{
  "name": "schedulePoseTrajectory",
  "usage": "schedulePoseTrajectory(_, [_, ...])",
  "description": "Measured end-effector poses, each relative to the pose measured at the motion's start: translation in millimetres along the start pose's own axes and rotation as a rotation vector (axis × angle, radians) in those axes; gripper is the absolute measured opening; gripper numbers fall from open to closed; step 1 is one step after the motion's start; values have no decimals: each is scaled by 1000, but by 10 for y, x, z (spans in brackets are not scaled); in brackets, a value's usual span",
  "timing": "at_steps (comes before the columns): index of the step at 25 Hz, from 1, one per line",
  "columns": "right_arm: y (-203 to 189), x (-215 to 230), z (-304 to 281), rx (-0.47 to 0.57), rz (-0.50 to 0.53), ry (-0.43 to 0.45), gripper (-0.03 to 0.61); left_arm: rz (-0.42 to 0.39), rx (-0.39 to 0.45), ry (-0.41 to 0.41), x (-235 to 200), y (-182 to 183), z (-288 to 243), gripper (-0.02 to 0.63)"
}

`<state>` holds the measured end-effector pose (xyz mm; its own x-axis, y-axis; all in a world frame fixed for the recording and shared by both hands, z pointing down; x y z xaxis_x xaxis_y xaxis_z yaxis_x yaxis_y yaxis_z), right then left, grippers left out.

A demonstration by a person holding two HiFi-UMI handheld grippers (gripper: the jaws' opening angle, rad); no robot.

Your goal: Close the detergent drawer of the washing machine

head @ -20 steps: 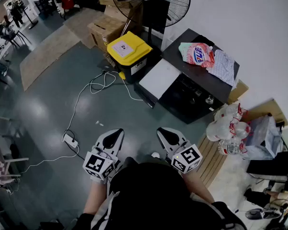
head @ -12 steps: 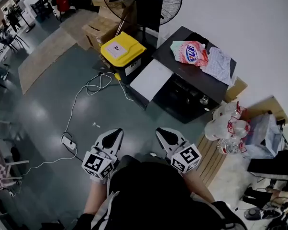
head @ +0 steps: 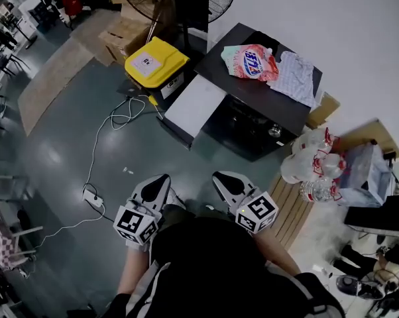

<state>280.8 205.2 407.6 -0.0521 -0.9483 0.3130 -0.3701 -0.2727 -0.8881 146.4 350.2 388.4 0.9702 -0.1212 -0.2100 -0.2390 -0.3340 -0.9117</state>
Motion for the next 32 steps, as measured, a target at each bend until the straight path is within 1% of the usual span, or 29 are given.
schedulePoseTrajectory(3, [11,89,-125,-4,-21,-19,31,7,6,-14,-193,11,-129,11])
schedulePoseTrajectory(6, [98,175,-318,-15,-23,-46,31,31,14,-30,-484,102,-250,11])
schedulePoseTrajectory(9, [224,255,-547,-30,-18,-76,31,42,16,-58,-805,207,-360,11])
schedulePoseTrajectory(12, [335,346,-807,-48,-31,-109,31,39,0,-101,-1131,293,-502,11])
schedulePoseTrajectory(17, [483,436,-1237,-71,-59,-159,31,25,-37,-172,-1627,416,-730,11])
schedulePoseTrajectory(20, [512,488,-1479,-86,-86,-191,31,8,-66,-211,-1899,429,-842,11])
schedulePoseTrajectory(25, [476,571,-1803,-113,-124,-254,31,-1,-130,-268,-2308,376,-1008,11])
schedulePoseTrajectory(32, [346,687,-2030,-166,-162,-351,32,-62,-222,-327,-2666,285,-1243,11])
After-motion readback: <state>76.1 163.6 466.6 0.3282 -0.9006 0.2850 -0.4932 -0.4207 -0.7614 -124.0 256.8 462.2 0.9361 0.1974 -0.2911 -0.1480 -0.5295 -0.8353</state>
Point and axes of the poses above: the fingertips, and each gripper's own axes: z backward along the fingers, x to its right, y out of its top, the point moved 5 cm from there along z, backward along the fingers, and after that the axes turned 9 degrees about -x, right-handed, at the moved point
